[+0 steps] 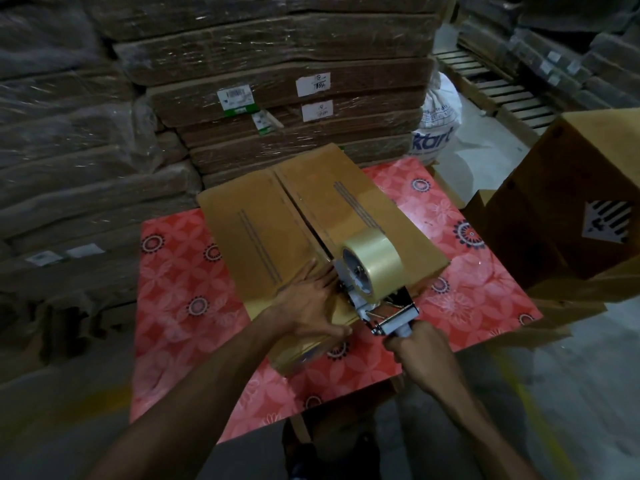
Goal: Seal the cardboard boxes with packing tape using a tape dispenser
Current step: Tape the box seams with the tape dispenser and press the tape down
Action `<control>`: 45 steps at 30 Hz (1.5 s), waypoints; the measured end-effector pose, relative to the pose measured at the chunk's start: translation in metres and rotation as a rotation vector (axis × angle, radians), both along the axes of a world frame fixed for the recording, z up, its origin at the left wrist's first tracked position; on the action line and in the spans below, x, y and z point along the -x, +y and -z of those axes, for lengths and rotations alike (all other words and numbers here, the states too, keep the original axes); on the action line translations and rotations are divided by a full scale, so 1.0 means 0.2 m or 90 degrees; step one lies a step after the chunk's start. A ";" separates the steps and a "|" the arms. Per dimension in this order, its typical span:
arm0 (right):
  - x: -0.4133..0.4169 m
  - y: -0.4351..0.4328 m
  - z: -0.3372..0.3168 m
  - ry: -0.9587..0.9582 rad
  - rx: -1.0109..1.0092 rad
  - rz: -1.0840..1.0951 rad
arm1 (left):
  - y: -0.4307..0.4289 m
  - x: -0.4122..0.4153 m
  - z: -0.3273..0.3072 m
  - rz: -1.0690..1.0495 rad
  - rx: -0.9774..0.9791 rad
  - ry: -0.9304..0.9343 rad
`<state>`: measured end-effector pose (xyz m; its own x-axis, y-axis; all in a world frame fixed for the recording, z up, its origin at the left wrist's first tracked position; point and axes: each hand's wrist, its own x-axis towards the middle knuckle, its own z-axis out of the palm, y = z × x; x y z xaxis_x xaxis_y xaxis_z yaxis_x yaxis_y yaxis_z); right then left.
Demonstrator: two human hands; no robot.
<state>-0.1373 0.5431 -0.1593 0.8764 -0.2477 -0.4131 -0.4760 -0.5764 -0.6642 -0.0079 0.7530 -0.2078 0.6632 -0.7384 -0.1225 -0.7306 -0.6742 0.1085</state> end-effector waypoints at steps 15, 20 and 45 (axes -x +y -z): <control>-0.16 0.03 -0.02 -0.038 -0.016 0.016 | -0.01 -0.20 -0.05 -0.018 -0.058 0.034; -0.07 -0.02 -0.01 0.001 0.003 0.011 | 0.00 -0.21 -0.04 0.005 -0.092 0.022; 0.15 -0.06 0.03 -0.026 0.066 0.000 | -0.10 -0.08 -0.02 0.035 -0.007 0.006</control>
<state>-0.1679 0.5316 -0.1656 0.8919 -0.2865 -0.3500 -0.4498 -0.6431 -0.6198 0.0080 0.7337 -0.2037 0.6207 -0.7720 -0.1370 -0.7654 -0.6345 0.1081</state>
